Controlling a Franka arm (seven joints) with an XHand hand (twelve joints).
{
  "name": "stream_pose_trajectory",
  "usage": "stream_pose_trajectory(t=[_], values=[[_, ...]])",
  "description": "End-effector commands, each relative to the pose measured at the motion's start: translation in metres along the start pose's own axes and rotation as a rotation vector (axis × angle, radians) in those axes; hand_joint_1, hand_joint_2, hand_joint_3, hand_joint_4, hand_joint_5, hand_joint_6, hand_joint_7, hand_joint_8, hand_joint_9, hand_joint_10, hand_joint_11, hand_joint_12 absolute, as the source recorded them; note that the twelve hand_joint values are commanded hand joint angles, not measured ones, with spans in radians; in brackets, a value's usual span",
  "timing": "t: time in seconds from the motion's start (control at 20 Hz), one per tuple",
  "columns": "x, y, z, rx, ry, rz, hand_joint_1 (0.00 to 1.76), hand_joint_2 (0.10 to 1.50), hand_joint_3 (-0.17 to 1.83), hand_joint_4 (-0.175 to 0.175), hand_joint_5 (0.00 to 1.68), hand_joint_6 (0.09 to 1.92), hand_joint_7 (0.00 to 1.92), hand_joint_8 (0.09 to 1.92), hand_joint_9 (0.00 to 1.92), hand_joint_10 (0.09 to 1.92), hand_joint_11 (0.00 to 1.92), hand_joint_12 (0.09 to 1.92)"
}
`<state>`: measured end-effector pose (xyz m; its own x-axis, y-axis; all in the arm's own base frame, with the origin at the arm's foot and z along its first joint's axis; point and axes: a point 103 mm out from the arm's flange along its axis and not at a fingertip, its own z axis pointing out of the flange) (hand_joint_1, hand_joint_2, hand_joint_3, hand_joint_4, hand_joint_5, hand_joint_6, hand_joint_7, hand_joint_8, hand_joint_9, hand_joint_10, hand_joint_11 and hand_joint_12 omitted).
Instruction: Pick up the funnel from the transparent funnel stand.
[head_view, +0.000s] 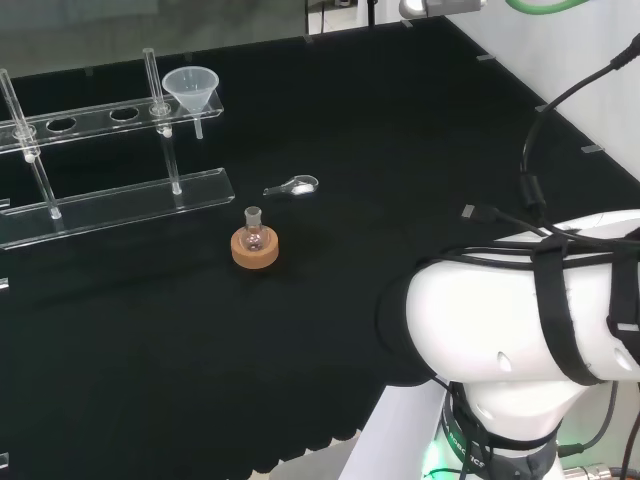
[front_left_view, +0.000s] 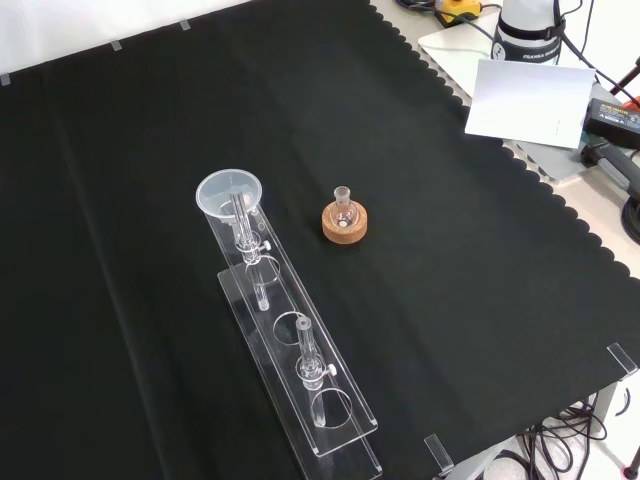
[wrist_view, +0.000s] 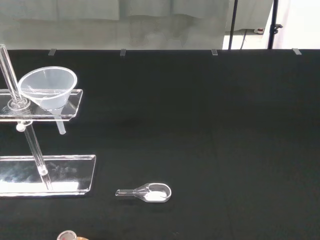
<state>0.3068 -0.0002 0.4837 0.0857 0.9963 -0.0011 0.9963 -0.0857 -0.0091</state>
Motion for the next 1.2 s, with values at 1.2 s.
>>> stream_pose_trajectory(t=[1.2], values=[[0.023, 0.048, 0.04, 0.063, -0.04, 0.007, 0.0, 1.13, 0.47, 0.034, 0.14, 0.09, 0.03, 0.15, 0.07, 0.62, 0.06, 1.37]])
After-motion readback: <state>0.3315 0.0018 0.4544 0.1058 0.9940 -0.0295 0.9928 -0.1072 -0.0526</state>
